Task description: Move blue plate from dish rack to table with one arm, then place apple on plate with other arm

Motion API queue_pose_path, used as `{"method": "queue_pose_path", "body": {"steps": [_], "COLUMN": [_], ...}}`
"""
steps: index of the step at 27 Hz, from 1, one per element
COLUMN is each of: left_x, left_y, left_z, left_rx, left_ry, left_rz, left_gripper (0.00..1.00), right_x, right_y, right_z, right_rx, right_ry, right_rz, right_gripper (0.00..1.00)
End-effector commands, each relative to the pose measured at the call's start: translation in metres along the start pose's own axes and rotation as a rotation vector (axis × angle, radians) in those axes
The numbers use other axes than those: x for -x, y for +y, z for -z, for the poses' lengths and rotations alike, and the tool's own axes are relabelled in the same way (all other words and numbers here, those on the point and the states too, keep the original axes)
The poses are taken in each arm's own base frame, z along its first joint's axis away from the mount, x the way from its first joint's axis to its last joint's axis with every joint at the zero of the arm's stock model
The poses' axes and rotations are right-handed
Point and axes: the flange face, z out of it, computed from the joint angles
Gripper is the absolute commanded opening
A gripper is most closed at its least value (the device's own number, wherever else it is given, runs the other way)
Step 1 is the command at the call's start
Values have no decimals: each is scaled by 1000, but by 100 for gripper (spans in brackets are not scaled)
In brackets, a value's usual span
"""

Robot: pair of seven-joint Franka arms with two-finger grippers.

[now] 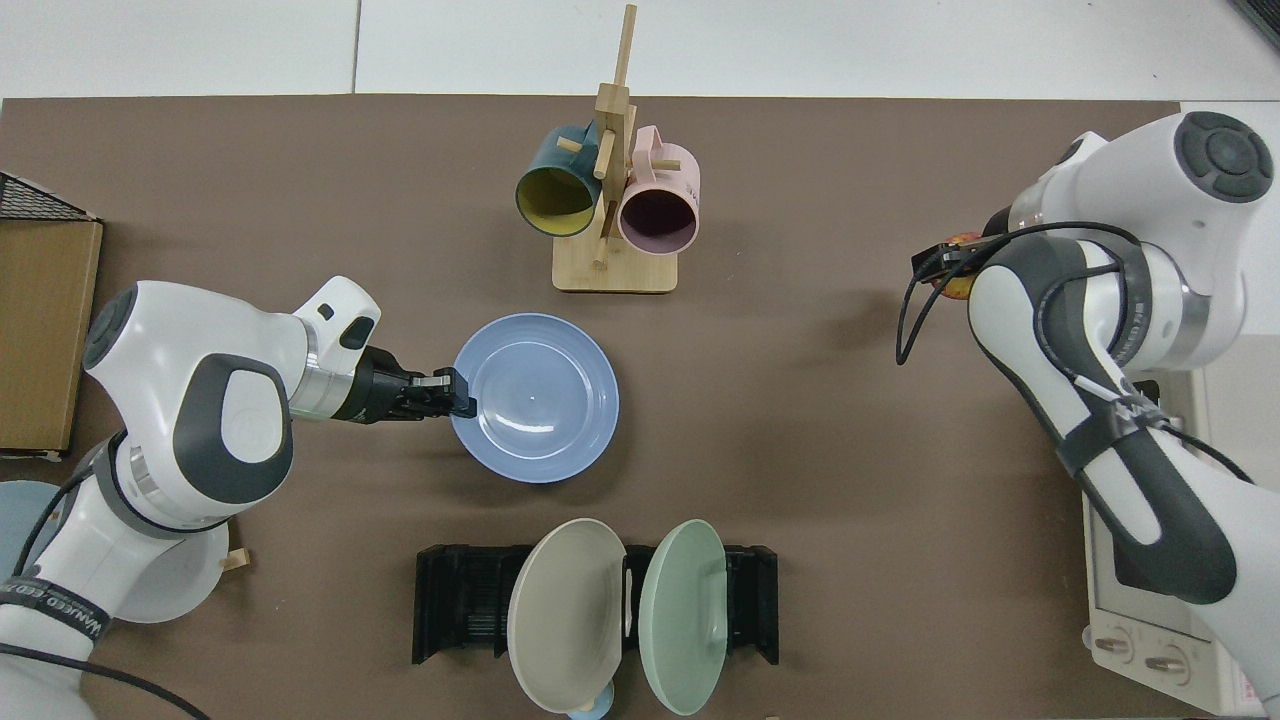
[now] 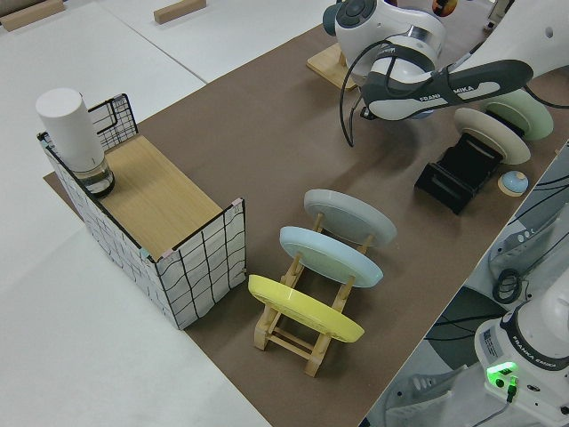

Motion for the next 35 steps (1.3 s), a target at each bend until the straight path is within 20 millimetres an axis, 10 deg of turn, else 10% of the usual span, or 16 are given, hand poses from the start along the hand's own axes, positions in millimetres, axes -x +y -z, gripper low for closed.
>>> {"method": "queue_pose_path", "body": {"steps": [1,14,18,27,35], "left_x": [-2,7,8,8,11], "left_y": [14,32,37,38,56], "left_z": [-20,-71,-74,-72,-46], "left_rx": [27,10,6,-5,-159], "left_ry": [36,47,52,55,66], "left_rz": [-36,-77,-83,-94,-109], "left_gripper": [0,0,41,86,91], "right_x": [22,72,84,101,102], "right_y": [0,-27,-34,-98,-152], "right_z": [31,60,69,70,58], "right_rx": [2,18,20,19,18], "right_ry": [-5,-7,-7,-42,-34], "right_rz": [0,-51,-68,-158,-226], "right_gripper": [15,15,15,15,15]}}
